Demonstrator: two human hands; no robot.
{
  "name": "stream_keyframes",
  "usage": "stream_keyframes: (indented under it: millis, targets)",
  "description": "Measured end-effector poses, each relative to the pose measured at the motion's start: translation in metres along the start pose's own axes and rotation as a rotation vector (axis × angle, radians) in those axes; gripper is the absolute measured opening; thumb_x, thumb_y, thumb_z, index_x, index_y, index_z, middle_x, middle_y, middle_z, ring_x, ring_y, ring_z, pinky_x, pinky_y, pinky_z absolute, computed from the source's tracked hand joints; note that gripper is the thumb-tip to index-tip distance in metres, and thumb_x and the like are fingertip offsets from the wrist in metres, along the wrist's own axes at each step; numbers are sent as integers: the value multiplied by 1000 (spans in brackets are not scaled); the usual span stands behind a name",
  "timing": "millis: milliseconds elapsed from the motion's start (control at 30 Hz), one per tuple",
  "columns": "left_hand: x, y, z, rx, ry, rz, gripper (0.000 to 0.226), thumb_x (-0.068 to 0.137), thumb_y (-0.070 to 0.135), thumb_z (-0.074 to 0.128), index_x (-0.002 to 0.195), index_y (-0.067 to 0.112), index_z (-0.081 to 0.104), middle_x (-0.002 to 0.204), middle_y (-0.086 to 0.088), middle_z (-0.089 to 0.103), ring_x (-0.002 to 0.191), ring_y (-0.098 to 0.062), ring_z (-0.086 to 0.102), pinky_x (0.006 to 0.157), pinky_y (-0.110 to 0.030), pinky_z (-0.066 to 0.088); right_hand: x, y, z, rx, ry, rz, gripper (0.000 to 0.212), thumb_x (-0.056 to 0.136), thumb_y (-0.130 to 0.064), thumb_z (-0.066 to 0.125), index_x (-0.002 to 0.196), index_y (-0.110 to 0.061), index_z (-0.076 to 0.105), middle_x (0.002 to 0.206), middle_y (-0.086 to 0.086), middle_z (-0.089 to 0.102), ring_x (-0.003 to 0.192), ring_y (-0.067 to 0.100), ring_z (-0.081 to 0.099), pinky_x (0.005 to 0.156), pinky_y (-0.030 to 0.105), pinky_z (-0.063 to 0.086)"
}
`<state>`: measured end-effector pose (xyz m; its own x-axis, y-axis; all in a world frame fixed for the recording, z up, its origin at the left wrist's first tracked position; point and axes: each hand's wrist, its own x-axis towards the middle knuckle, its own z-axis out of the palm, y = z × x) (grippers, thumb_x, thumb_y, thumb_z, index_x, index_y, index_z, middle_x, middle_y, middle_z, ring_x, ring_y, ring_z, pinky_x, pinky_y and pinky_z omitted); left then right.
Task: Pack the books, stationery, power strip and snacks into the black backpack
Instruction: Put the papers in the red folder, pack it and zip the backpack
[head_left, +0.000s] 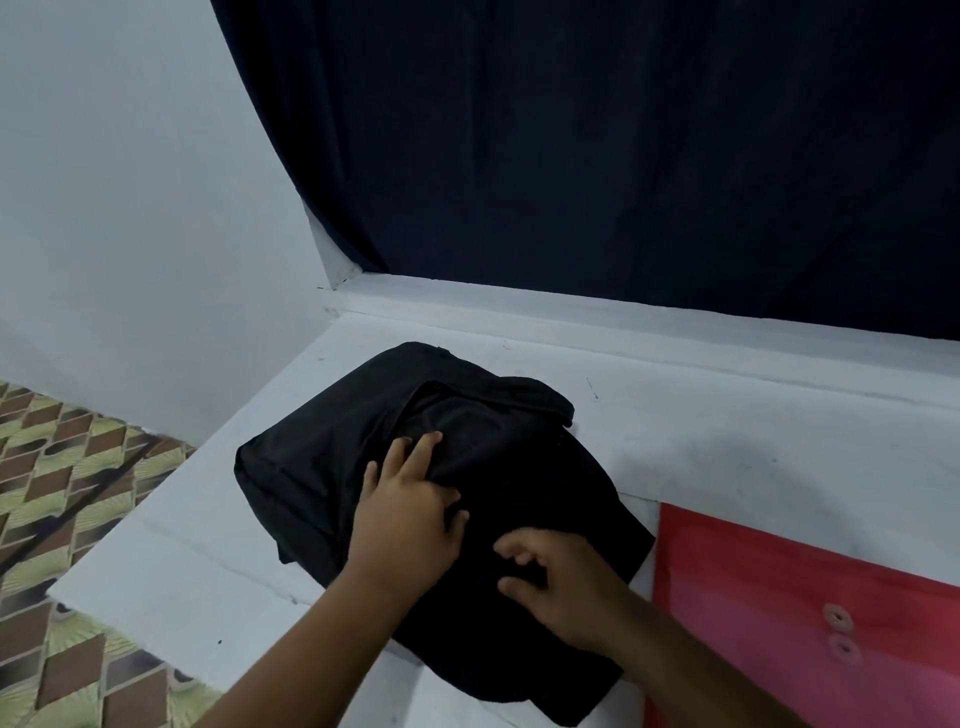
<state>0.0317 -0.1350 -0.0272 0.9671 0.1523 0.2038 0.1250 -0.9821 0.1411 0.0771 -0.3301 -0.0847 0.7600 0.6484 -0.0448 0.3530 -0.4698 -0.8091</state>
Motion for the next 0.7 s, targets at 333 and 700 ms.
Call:
stream_keyframes:
  millis: [333,700]
  targets:
    - [11,44,23,535,-186,68,42,96,44,56,130,19,59,159,-29,0,144,-51,9,106,-69,25,-9,54,-31,-169,83,-87,29,76,-31,80,104,-25,75,109,-20,68,110,-9,58,115,9,3]
    - [28,65,24,757,-209,-25,32,98,17,45,122,5,63,147,-28,11,134,-50,23,96,-64,39,-31,57,-36,-111,147,-42,22,82,-30,77,104,-28,75,115,-13,70,118,-13,53,110,20,37]
